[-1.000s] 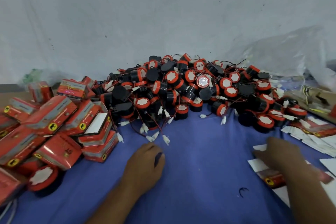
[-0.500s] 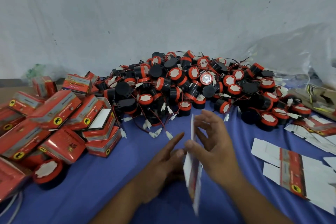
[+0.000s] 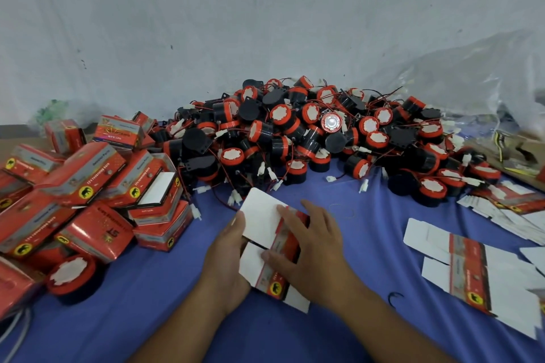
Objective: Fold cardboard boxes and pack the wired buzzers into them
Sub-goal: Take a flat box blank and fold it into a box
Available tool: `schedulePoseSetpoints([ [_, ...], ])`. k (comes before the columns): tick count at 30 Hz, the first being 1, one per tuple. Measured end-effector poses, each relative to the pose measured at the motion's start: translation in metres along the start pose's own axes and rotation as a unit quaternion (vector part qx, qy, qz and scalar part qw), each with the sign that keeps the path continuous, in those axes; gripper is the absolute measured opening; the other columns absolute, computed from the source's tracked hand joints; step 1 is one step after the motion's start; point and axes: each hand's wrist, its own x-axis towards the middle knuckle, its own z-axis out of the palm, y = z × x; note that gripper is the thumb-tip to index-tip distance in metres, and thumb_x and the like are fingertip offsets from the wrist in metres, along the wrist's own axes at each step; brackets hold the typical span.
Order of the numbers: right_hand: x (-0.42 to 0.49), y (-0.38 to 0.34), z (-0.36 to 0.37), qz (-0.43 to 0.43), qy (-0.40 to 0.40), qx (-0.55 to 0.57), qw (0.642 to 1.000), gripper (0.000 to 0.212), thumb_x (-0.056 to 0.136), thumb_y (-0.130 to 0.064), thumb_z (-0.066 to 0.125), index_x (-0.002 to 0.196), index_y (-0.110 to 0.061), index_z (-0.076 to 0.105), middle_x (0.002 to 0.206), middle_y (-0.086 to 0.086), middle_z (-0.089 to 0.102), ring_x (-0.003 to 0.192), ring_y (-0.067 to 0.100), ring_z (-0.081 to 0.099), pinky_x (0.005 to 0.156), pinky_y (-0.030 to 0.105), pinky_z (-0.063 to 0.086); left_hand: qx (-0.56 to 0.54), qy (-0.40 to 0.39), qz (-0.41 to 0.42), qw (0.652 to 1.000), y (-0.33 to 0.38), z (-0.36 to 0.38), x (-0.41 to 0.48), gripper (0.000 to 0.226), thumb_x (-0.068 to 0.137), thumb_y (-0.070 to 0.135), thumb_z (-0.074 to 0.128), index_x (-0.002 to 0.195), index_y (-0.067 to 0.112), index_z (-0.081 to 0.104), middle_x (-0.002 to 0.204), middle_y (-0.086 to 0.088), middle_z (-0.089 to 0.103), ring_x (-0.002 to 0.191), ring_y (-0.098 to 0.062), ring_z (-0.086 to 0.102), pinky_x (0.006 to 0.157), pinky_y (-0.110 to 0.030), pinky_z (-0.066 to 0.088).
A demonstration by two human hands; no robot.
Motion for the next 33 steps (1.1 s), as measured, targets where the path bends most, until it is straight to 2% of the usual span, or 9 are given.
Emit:
schedulePoseSetpoints([
  [4,0.001,-0.003,0.002,0.077,-0.022,0.120,0.990,0.095,0.082,-0.075,0.054,0.157,-0.035,0.012,0.163,-0.007,-0.009,0.152,0.018,-0.005,0.123,0.042,0.012,0.045,-0.034,0.061,0.997,0.001,0.007,-0.007,0.058,0.091,0.052,0.046,0.134,0.015,0.058,0.125,-0.016,0.067,0.112,-0.036,0.066,0.083,-0.047,0.059],
  [8,0.000,-0.005,-0.011,0.067,0.002,0.321,0.945,0.094,0.072,-0.074,0.064,0.149,-0.032,0.028,0.139,-0.014,0.040,0.129,0.000,0.043,0.106,0.026,0.045,0.146,-0.094,0.138,0.975,-0.009,0.020,-0.017,0.047,0.087,0.046,0.060,0.130,0.029,0.064,0.127,-0.010,0.067,0.116,-0.029,0.065,0.092,-0.043,0.056],
  [12,-0.002,0.000,-0.026,0.023,-0.030,0.458,0.888,0.090,0.076,-0.049,0.078,0.149,-0.039,0.028,0.131,-0.029,0.055,0.120,-0.006,0.056,0.089,0.015,0.052,0.056,-0.129,0.058,0.988,-0.004,0.024,-0.026,0.027,0.083,0.028,0.068,0.109,0.029,0.076,0.114,-0.011,0.073,0.105,-0.028,0.070,0.075,-0.040,0.060],
  [16,-0.002,0.002,-0.028,-0.016,-0.035,0.477,0.878,0.086,0.085,-0.030,0.078,0.152,-0.038,0.026,0.136,-0.026,0.054,0.127,0.001,0.054,0.094,0.021,0.052,0.067,-0.174,0.028,0.982,0.002,0.021,-0.028,0.045,0.086,0.022,0.065,0.131,0.016,0.063,0.130,-0.014,0.064,0.120,-0.033,0.062,0.088,-0.043,0.056],
  [21,-0.001,0.010,-0.033,-0.025,-0.037,0.473,0.880,0.078,0.081,-0.031,0.065,0.150,-0.044,0.029,0.140,-0.025,0.050,0.127,0.004,0.054,0.091,0.025,0.052,0.183,-0.069,0.065,0.979,-0.006,0.023,-0.024,0.026,0.085,0.033,0.067,0.110,0.035,0.074,0.115,0.001,0.073,0.106,-0.021,0.069,0.087,-0.040,0.056],
  [25,-0.001,0.015,-0.036,-0.071,-0.006,0.345,0.936,0.069,0.080,-0.025,0.057,0.140,-0.051,0.035,0.153,-0.024,0.034,0.140,-0.001,0.034,0.106,0.021,0.041,0.287,0.062,0.161,0.942,-0.001,0.012,-0.018,0.021,0.092,0.023,0.066,0.087,0.040,0.076,0.093,0.000,0.075,0.092,-0.025,0.069,0.078,-0.040,0.053],
  [29,0.004,0.010,-0.029,-0.071,0.065,0.235,0.967,0.032,0.081,-0.061,0.061,0.111,-0.049,0.053,0.106,-0.018,0.060,0.101,0.007,0.057,0.083,0.021,0.049,0.255,0.092,0.173,0.947,0.000,0.011,-0.015,0.032,0.097,0.016,0.057,0.088,0.037,0.078,0.094,0.001,0.076,0.089,-0.023,0.070,0.072,-0.038,0.055],
  [31,0.005,0.011,-0.030,-0.022,0.088,0.257,0.962,0.039,0.076,-0.078,0.057,0.100,-0.047,0.056,0.098,-0.022,0.063,0.089,0.001,0.061,0.069,0.012,0.047,0.181,0.002,0.160,0.970,0.003,0.011,-0.014,0.022,0.097,0.030,0.057,0.111,0.027,0.074,0.111,-0.007,0.074,0.102,-0.027,0.070,0.083,-0.044,0.056],
  [33,0.007,0.012,-0.033,0.061,0.091,0.348,0.931,0.058,0.070,-0.089,0.051,0.093,-0.038,0.063,0.089,-0.022,0.069,0.078,-0.003,0.066,0.062,0.012,0.047,0.165,-0.088,0.190,0.964,0.005,0.009,-0.013,0.059,0.089,0.044,0.064,0.142,0.026,0.045,0.125,-0.003,0.068,0.112,-0.025,0.066,0.088,-0.038,0.056],
])
